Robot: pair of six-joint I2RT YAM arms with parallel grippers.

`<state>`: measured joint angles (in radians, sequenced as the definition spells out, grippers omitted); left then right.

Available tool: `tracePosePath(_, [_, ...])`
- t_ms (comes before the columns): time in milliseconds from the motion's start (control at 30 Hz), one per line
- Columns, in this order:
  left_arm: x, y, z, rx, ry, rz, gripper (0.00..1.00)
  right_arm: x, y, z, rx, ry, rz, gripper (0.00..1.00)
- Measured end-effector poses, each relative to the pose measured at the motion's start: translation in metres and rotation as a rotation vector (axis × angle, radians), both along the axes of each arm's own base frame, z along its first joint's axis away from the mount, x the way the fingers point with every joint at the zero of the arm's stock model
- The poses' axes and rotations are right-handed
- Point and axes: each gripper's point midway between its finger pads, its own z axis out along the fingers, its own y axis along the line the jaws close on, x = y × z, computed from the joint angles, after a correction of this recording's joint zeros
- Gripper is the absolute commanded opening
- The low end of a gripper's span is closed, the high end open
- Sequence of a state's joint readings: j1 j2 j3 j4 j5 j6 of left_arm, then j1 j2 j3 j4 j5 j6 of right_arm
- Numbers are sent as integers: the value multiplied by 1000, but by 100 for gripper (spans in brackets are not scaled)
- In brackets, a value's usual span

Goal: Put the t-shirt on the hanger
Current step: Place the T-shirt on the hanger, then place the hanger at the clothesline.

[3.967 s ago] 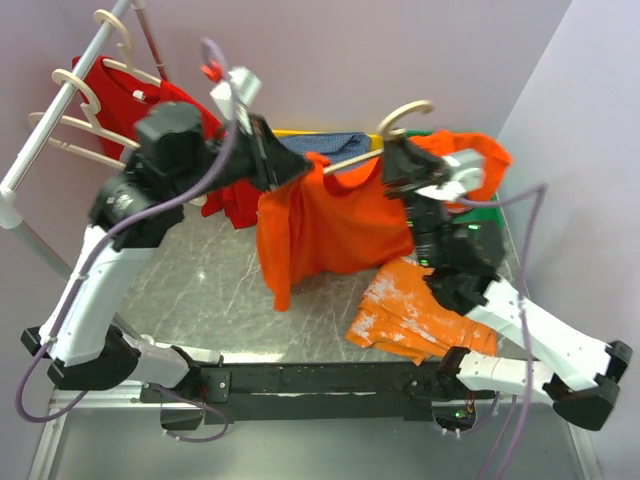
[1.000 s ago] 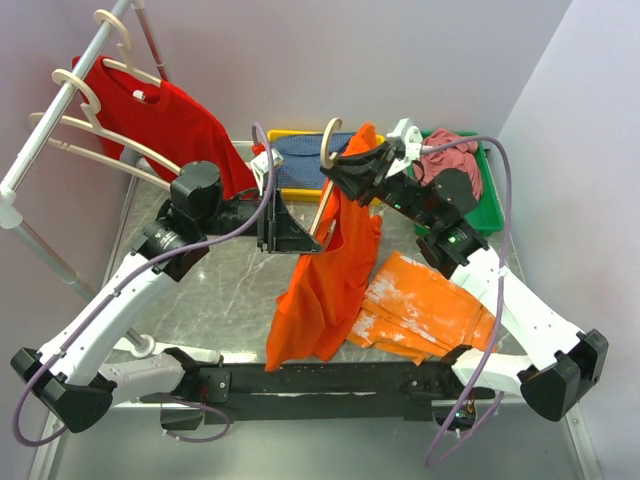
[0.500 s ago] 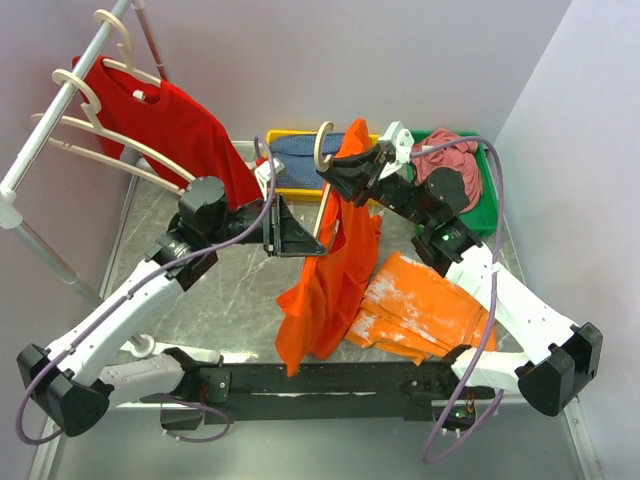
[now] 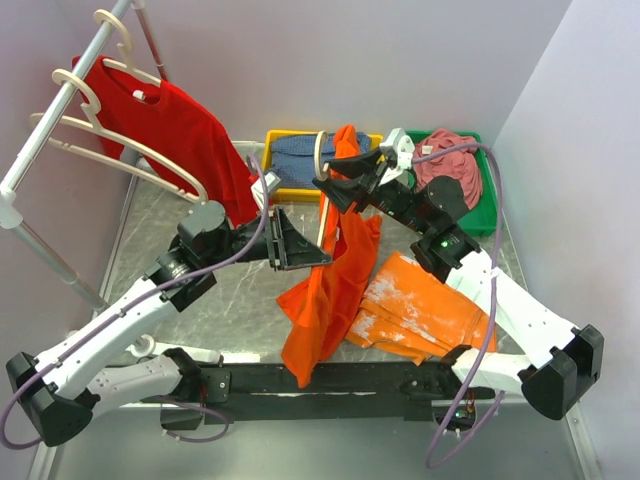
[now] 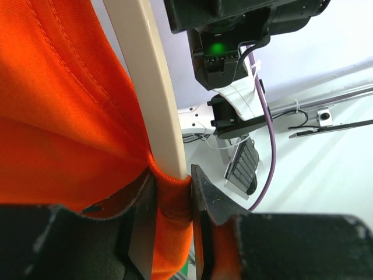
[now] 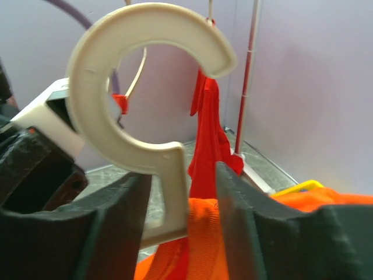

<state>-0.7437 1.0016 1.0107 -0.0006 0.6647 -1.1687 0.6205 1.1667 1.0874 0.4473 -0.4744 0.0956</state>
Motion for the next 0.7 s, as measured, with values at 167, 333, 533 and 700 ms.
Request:
tracePosePath(167, [-7,-6,3,-20,0,29,1,-2,-8,3,17,6,-35,90])
tracePosePath(333, [-10,-10,-2,-34,20,72,1,-7,-24,5,45,10,-98,100])
tracePosePath(533, [-6,-13,-12,-35,57,140,1,-21,-45,5,80,20,-145,100])
tracePosePath(700, [-13,-22,-9,-49,72,186,1,-40,-75,11,163,23,-215,100])
